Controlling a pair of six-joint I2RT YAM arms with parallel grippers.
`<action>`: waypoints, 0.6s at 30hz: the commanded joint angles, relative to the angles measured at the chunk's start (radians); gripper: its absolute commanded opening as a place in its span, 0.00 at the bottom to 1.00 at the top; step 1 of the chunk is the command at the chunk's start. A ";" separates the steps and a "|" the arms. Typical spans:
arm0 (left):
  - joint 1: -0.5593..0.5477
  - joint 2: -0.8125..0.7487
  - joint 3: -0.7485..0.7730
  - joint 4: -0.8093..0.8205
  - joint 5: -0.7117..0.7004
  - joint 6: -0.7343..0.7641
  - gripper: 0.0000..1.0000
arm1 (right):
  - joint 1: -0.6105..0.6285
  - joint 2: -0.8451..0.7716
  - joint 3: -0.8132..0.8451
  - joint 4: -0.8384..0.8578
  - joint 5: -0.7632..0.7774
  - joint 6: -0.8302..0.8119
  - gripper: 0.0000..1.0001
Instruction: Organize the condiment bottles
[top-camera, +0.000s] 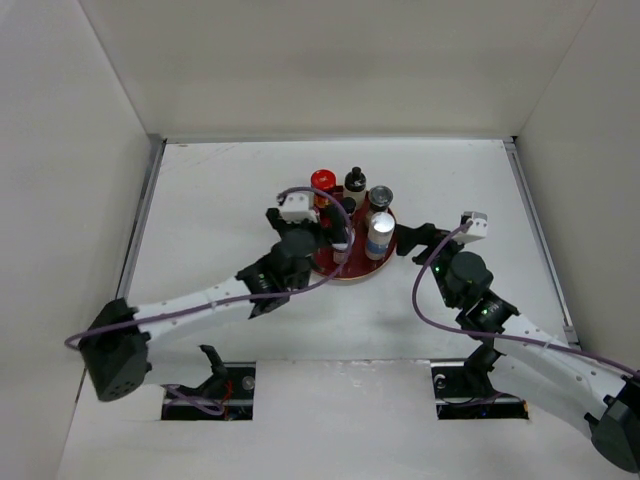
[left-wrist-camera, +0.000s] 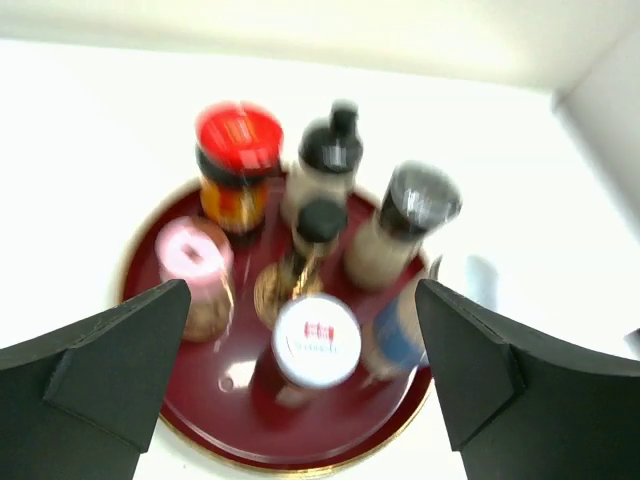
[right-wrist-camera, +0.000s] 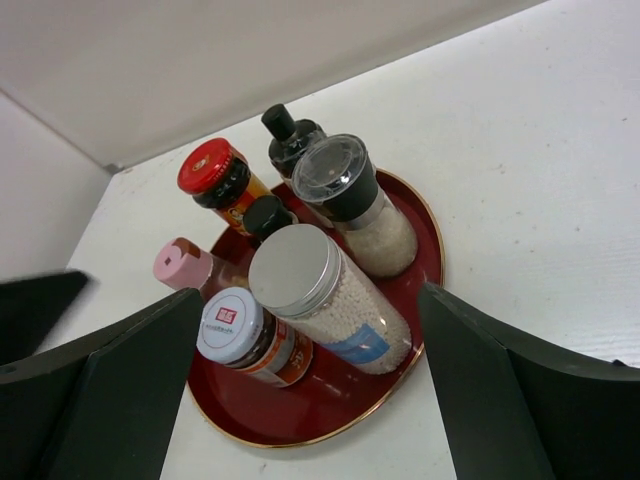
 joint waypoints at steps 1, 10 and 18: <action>0.057 -0.148 -0.077 0.052 -0.056 0.025 1.00 | -0.003 -0.005 0.002 0.041 -0.001 0.011 0.89; 0.477 -0.322 -0.174 -0.372 0.072 -0.294 1.00 | 0.008 0.039 0.035 0.018 -0.001 -0.014 0.37; 0.515 -0.283 -0.180 -0.377 0.160 -0.310 1.00 | 0.044 0.015 0.077 -0.046 0.045 -0.044 0.88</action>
